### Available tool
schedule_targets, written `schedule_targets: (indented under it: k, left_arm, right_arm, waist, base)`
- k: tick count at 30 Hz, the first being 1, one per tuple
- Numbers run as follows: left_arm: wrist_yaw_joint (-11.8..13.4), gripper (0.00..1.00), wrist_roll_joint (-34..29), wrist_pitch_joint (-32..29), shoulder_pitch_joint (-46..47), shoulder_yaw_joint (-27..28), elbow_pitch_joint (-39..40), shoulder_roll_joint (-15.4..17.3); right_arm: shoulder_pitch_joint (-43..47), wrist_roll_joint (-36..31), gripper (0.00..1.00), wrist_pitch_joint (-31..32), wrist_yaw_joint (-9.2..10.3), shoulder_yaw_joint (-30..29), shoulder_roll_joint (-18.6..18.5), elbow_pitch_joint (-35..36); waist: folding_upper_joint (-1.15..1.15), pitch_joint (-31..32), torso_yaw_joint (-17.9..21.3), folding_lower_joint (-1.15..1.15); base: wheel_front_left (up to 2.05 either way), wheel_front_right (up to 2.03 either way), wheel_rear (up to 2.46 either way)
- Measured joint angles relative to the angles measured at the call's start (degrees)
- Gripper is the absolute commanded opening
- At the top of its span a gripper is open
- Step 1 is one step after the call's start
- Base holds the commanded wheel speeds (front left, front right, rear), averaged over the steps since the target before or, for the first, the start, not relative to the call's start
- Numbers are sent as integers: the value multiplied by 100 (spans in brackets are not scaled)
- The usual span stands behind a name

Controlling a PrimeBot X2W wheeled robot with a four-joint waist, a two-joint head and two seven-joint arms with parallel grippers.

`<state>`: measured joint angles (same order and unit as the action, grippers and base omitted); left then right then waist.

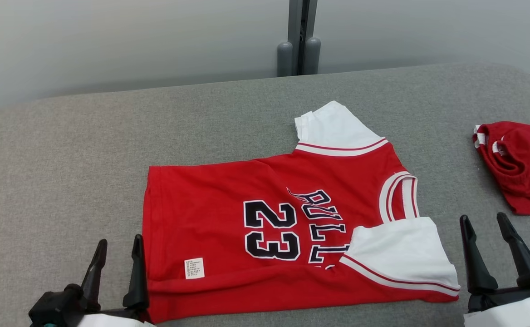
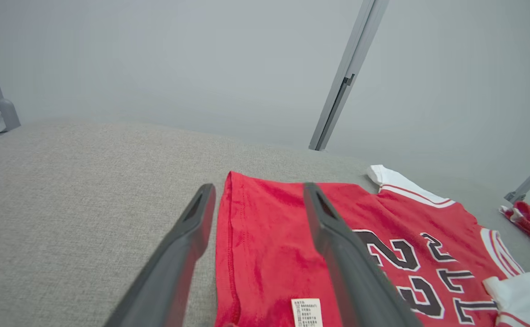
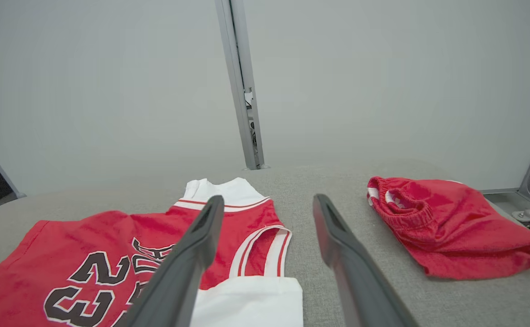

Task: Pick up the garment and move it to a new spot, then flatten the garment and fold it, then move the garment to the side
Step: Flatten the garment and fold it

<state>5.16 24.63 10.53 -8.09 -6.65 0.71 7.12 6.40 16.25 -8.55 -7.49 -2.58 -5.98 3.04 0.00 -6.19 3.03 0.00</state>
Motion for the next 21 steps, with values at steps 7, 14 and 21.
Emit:
schedule_targets:
  k: [7, 14, 21]
  left_arm:
    - [147, 100, -216, 3, 169, -44, 21, 82]
    - [199, 100, -261, -113, 225, -99, -68, 100]
    - [116, 100, -226, -254, 740, -160, -77, 145]
  right_arm:
    - [-102, -244, 100, 257, 0, -15, 88, 398]
    - [-121, -245, 100, 318, 0, -11, 127, 448]
    - [-319, -155, 100, 316, 0, -29, 126, 457]
  waist:
    - [0, 2, 19, 0]
    - [0, -101, -20, 0]
    - [0, -362, -62, 0]
  base:
    - [0, 0, 0]
    - [0, 0, 0]
    - [0, 0, 0]
